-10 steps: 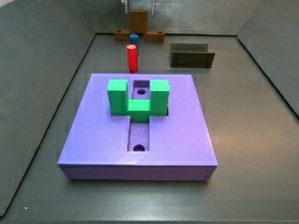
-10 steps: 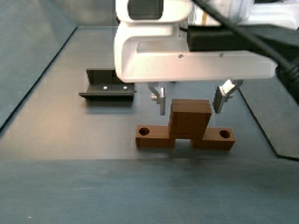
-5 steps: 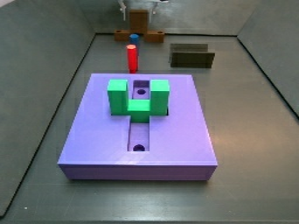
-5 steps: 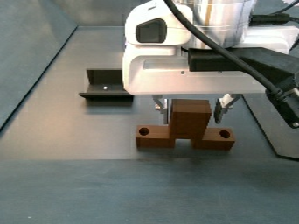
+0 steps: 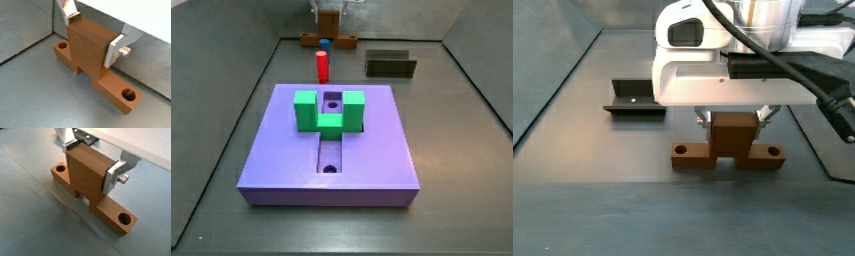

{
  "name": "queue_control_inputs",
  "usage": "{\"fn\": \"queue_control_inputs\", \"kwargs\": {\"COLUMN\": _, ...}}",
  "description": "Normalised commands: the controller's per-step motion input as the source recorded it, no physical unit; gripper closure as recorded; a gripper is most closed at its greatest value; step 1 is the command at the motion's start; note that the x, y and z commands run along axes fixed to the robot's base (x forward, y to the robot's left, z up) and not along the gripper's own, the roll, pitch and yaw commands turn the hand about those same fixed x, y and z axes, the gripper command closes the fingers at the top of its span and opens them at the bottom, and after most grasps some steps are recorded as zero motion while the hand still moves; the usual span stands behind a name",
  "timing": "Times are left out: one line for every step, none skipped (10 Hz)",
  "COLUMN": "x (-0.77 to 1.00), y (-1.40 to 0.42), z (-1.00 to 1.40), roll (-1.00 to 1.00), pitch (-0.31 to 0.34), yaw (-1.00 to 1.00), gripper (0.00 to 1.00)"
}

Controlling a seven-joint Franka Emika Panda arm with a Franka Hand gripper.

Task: Pick up the brown object. Move up. Move to above the board. Insert the brown object.
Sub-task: Pick up the brown object.

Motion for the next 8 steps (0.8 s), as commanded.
{"fn": "queue_control_inputs", "kwargs": {"x": 0.0, "y": 0.0, "z": 0.0, "roll": 0.0, "pitch": 0.0, "yaw": 0.0, "gripper": 1.0}}
{"fn": "queue_control_inputs", "kwargs": {"x": 0.0, "y": 0.0, "z": 0.0, "roll": 0.0, "pitch": 0.0, "yaw": 0.0, "gripper": 1.0}}
{"fn": "queue_control_inputs", "kwargs": {"x": 0.0, "y": 0.0, "z": 0.0, "roll": 0.0, "pitch": 0.0, "yaw": 0.0, "gripper": 1.0}}
{"fn": "queue_control_inputs", "kwargs": {"x": 0.0, "y": 0.0, "z": 0.0, "roll": 0.0, "pitch": 0.0, "yaw": 0.0, "gripper": 1.0}}
{"fn": "queue_control_inputs", "kwargs": {"x": 0.0, "y": 0.0, "z": 0.0, "roll": 0.0, "pitch": 0.0, "yaw": 0.0, "gripper": 1.0}}
{"fn": "queue_control_inputs", "kwargs": {"x": 0.0, "y": 0.0, "z": 0.0, "roll": 0.0, "pitch": 0.0, "yaw": 0.0, "gripper": 1.0}}
{"fn": "queue_control_inputs", "kwargs": {"x": 0.0, "y": 0.0, "z": 0.0, "roll": 0.0, "pitch": 0.0, "yaw": 0.0, "gripper": 1.0}}
{"fn": "queue_control_inputs", "kwargs": {"x": 0.0, "y": 0.0, "z": 0.0, "roll": 0.0, "pitch": 0.0, "yaw": 0.0, "gripper": 1.0}}
